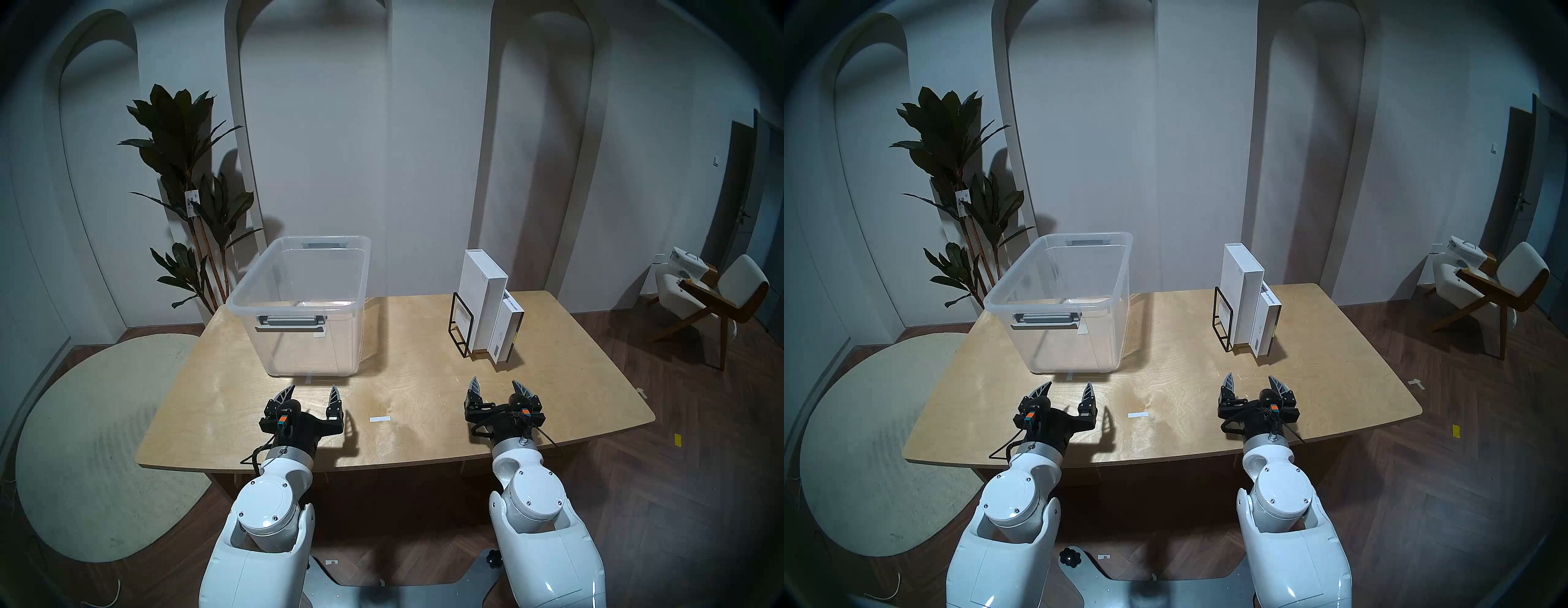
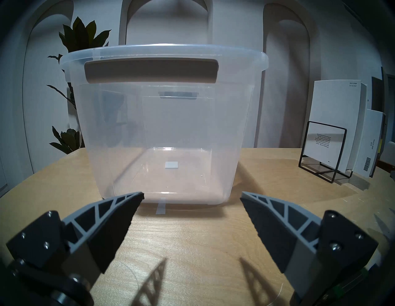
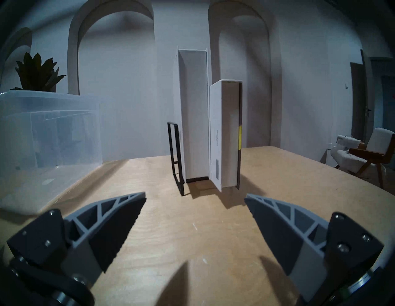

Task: Pack the books into the storage box

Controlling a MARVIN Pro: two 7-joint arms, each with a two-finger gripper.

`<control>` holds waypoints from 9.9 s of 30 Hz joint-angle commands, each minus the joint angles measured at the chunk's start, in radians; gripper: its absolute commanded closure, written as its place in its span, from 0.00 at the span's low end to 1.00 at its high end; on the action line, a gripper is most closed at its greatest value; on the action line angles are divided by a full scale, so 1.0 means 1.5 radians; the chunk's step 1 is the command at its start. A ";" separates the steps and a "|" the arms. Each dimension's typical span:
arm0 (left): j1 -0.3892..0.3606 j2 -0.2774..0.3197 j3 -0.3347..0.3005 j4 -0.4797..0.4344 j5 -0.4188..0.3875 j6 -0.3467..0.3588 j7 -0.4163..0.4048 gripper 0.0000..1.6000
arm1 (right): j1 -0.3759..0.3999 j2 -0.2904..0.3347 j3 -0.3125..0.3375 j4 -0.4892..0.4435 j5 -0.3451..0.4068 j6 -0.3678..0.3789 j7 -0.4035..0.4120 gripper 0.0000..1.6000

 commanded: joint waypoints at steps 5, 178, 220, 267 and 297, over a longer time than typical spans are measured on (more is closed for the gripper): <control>-0.003 0.000 0.000 -0.013 0.000 -0.003 0.000 0.00 | 0.069 -0.008 0.017 0.009 -0.050 -0.071 -0.074 0.00; -0.003 -0.002 -0.001 -0.012 0.001 -0.003 -0.001 0.00 | 0.309 0.049 -0.047 -0.074 -0.032 -0.195 0.088 1.00; -0.003 -0.002 -0.001 -0.012 0.002 -0.003 -0.001 0.00 | 0.520 0.069 -0.311 -0.078 -0.533 0.204 0.302 1.00; -0.003 -0.002 -0.001 -0.013 0.001 -0.003 -0.002 0.00 | 0.626 -0.076 -0.426 0.195 -0.633 0.323 0.257 1.00; -0.003 -0.002 -0.002 -0.013 0.002 -0.003 -0.002 0.00 | 0.653 -0.117 -0.452 0.292 -0.651 0.368 0.237 1.00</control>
